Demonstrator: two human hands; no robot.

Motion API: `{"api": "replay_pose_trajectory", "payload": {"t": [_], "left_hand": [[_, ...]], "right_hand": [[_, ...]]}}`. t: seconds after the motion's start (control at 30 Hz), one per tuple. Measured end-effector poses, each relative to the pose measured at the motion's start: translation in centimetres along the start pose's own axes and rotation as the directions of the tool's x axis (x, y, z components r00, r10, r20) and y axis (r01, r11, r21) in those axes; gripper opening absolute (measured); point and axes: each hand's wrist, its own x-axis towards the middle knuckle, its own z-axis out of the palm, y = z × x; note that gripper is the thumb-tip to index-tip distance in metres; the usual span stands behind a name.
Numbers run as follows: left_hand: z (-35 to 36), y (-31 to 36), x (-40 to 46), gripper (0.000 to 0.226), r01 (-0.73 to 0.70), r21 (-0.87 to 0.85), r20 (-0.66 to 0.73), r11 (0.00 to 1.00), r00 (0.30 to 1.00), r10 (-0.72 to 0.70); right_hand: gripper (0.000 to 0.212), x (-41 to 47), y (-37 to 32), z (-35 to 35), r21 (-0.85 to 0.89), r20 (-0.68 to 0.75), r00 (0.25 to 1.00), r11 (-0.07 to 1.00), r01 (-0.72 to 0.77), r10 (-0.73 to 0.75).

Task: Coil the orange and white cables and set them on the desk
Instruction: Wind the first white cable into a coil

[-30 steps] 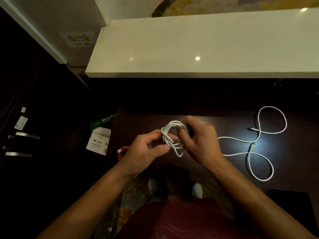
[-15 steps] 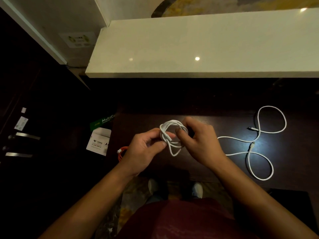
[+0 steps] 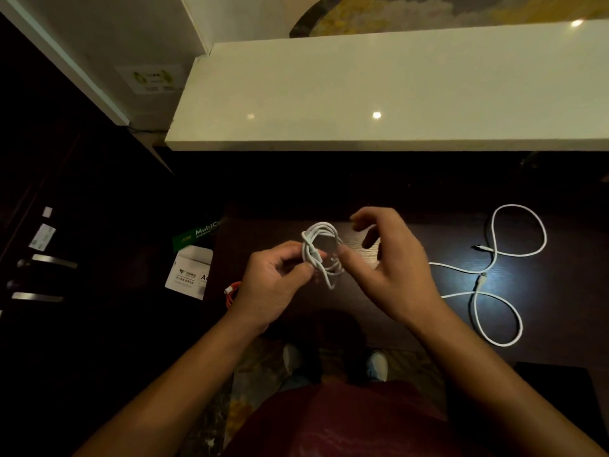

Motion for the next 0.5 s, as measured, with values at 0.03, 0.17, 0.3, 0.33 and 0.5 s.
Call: {"api": "replay_pose_trajectory", "payload": {"t": [0.03,0.17,0.3,0.33,0.5], "left_hand": [[0.0,-0.1,0.1,0.018,-0.013,0.024,-0.002,1.000,1.000,0.013],[-0.6,-0.3,0.6,0.022,-0.071,0.113,-0.004,0.991,0.997,0.072],[-1.2,-0.5,0.7,0.020,-0.074,0.196,0.038,0.978,0.997,0.068],[-1.3,-0.5,0.7,0.019,-0.083,0.208,0.059,0.975,0.996,0.073],[-1.7,-0.6,0.8,0.022,-0.009,0.095,0.169,0.995,0.986,-0.007]], "right_hand": [[0.039,-0.1,-0.5,-0.1,0.000,-0.014,0.999,0.999,0.052,-0.052],[0.032,0.1,-1.2,0.5,-0.055,0.155,0.982,0.992,0.115,-0.106],[0.023,0.4,-1.2,0.4,-0.090,0.195,0.976,0.989,0.113,-0.094],[0.024,0.5,-1.3,0.3,-0.101,0.206,0.975,0.989,0.104,-0.081],[0.034,1.0,-1.7,0.3,-0.029,0.227,0.974,1.000,0.004,0.002]]}}
